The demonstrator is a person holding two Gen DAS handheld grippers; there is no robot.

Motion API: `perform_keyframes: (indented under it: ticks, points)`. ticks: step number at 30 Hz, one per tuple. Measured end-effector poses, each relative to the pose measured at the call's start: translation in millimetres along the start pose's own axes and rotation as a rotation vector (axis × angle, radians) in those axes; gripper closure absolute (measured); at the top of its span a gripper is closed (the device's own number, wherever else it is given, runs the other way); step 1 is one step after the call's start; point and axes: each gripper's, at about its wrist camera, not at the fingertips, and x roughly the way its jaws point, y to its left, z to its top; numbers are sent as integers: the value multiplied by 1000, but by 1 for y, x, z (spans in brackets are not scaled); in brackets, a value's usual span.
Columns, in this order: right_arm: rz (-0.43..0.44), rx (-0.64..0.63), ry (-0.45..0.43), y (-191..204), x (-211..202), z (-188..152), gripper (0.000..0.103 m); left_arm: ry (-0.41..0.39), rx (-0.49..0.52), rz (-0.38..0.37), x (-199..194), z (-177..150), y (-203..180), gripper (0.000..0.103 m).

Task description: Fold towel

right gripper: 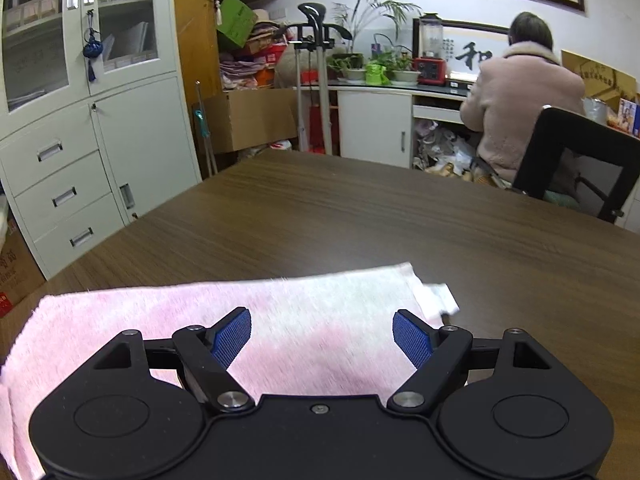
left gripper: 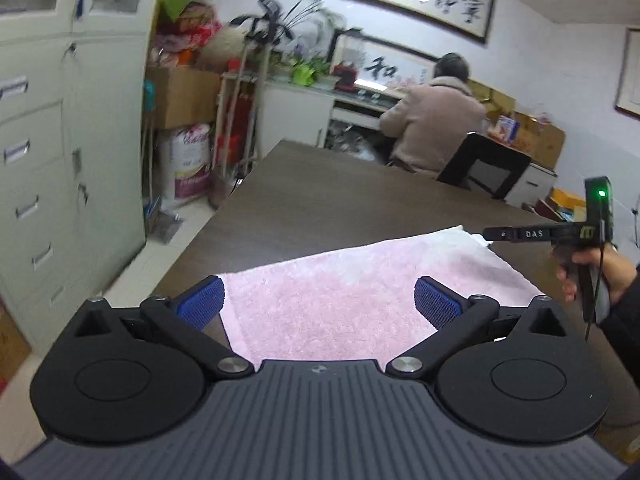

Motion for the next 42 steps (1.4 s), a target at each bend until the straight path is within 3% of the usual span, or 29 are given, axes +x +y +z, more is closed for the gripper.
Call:
perform_keyframes:
  ticks: [4, 8, 9, 10, 14, 21, 25, 27, 33, 36, 42]
  points:
    - [-8, -36, 26, 4, 21, 9, 26, 91, -19, 49, 52, 1, 1, 0]
    - [3, -99, 59, 5, 39, 10, 29, 204, -58, 67, 103, -4, 9, 9]
    - [14, -110, 65, 4, 44, 10, 34, 215, -51, 75, 110, -7, 8, 11]
    - [18, -116, 72, 3, 47, 10, 49, 225, -43, 82, 116, -8, 6, 11]
    - [50, -137, 115, -1, 63, 8, 76, 272, -23, 90, 138, -13, 3, 22]
    - [33, -110, 163, -5, 84, 0, 80, 276, 96, 145, 152, -11, -7, 20]
    - [-11, -76, 178, -13, 80, -2, 66, 294, 113, 121, 176, 5, -6, 16]
    - [-43, -41, 185, -24, 76, -4, 66, 311, 125, 93, 192, 17, -8, 16]
    - [-138, 42, 182, -65, 63, -14, 51, 339, 180, 6, 247, 47, -30, 16]
    - [-193, 86, 185, -90, 56, -19, 38, 340, 202, -32, 269, 56, -44, 16]
    - [-307, 180, 168, -138, 38, -34, 38, 327, 281, -105, 329, 73, -90, 15]
